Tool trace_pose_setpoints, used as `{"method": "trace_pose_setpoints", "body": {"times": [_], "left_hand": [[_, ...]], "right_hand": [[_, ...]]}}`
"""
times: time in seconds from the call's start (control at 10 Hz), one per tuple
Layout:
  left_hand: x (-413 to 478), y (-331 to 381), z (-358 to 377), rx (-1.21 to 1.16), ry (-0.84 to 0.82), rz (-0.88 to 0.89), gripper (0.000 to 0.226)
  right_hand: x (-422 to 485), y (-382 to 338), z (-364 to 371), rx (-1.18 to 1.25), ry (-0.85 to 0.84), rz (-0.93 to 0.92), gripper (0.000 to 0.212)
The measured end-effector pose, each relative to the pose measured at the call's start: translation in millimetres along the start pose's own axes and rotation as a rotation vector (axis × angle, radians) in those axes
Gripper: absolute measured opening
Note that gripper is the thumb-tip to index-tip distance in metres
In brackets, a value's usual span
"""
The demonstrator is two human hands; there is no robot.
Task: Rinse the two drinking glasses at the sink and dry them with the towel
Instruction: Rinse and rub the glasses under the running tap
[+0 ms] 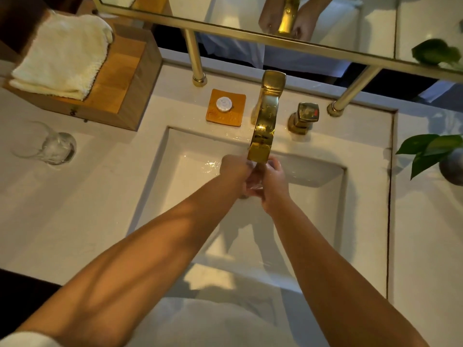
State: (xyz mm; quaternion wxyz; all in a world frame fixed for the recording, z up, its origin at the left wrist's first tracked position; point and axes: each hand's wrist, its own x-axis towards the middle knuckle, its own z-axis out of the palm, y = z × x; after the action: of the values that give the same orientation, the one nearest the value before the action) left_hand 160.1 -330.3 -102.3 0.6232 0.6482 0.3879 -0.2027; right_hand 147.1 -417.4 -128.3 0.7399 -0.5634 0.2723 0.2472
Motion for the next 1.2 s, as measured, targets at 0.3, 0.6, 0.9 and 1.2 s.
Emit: {"method": "trace_pose_setpoints", "body": {"times": [0.3, 0.6, 0.9, 1.2], "left_hand": [[7, -16, -14, 0.737, 0.017, 0.728, 0.023], [-5, -31, -36, 1.217, -0.201, 1.335, 0.056], [2, -49, -29, 1.288, -0.158, 1.426, 0.047], [1, -52, -26, 1.333, -0.185, 1.512, 0.038]], "right_hand": [[0, -4, -12, 0.186, -0.025, 0.295, 0.025], [2, 0, -23, 0.161, -0.065, 0.319, 0.031], [4, 7, -27, 0.316, -0.021, 0.349, 0.035], [12, 9, -30, 0.226, -0.023, 0.421, 0.037]]}}
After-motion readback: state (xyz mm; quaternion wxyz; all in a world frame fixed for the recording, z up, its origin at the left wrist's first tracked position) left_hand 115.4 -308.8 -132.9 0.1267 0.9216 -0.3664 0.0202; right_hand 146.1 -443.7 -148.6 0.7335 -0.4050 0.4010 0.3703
